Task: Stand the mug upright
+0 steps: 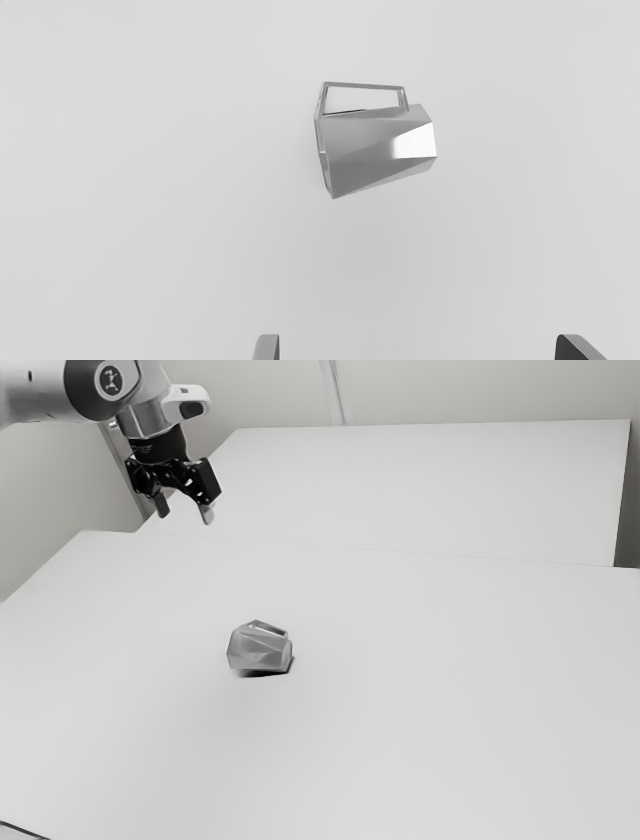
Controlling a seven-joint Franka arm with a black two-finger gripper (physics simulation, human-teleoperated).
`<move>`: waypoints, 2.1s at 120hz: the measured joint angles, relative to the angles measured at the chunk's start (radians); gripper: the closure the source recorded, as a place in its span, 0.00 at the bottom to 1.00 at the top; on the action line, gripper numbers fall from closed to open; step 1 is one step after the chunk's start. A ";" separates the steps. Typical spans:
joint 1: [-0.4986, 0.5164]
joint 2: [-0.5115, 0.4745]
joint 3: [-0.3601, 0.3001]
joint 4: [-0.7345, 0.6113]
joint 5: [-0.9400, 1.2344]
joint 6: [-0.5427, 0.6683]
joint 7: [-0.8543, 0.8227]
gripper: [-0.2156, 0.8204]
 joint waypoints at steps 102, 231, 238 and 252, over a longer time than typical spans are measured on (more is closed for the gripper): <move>0.113 -0.032 0.012 -0.265 -0.195 0.170 0.092 0.21; 0.217 0.012 0.017 -0.555 -0.597 0.468 0.460 0.21; 0.206 0.016 0.017 -0.563 -0.613 0.470 0.482 0.21; 0.203 0.030 0.017 -0.570 -0.646 0.473 0.527 0.21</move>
